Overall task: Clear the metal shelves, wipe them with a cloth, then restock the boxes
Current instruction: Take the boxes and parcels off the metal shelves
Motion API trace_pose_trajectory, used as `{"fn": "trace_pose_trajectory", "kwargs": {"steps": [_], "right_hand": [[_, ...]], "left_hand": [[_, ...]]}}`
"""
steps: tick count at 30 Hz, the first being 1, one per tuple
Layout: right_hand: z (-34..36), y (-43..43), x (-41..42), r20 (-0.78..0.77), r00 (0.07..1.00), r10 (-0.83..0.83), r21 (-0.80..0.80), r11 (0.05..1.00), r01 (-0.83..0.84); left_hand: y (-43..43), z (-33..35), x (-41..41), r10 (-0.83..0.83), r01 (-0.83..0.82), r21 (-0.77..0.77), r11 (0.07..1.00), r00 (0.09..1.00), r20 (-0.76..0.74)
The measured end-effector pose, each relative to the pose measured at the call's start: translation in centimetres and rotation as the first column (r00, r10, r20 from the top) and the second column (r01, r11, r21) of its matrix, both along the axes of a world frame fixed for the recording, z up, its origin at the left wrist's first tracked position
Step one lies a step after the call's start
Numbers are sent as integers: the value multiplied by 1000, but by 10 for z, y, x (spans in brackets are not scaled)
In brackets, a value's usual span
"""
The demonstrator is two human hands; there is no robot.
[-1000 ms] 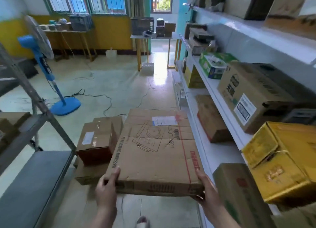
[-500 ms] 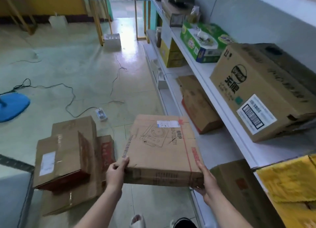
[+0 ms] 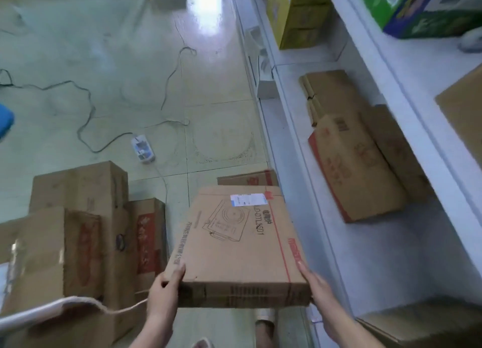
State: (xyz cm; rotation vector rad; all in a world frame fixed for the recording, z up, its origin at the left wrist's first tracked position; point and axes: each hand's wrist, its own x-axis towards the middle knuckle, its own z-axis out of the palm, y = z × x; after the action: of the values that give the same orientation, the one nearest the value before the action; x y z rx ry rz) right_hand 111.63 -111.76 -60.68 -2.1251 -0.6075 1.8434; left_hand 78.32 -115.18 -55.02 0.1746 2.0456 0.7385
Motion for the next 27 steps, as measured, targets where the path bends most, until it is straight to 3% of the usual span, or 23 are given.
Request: {"fn": "trace_pose_trajectory", "kwargs": {"steps": [4,8,10,13,18,22,24,27], "right_hand": [[-62,88,0,52,998,33,146,988,-40],[-168,140,17,138,987,85,238,964,-116],[-217,145,24,203,968,146,198,962,-186],[-272,127,34,266,925,273,11,958,-286],[-306,100,40,317,868,381,-123,924,-361],[-295,108,43,303,892,334,-125,942,-311],[-280,116,41,280,899,336,-123,942,-314],[-257,124,38,266,848,459,-112,888,-446]], "left_hand": [[48,-100,10,-22,22,10,1000,998,53],[87,-204,26,-119,111,55,992,976,184],[92,-251,28,-238,234,43,971,950,204],[82,-317,25,-414,430,-32,902,885,215],[67,-347,39,-571,615,-120,779,776,267],[73,-329,48,-556,609,-142,781,780,286],[76,-315,55,-644,698,-142,702,706,295],[81,-296,63,-865,898,-198,394,435,251]]}}
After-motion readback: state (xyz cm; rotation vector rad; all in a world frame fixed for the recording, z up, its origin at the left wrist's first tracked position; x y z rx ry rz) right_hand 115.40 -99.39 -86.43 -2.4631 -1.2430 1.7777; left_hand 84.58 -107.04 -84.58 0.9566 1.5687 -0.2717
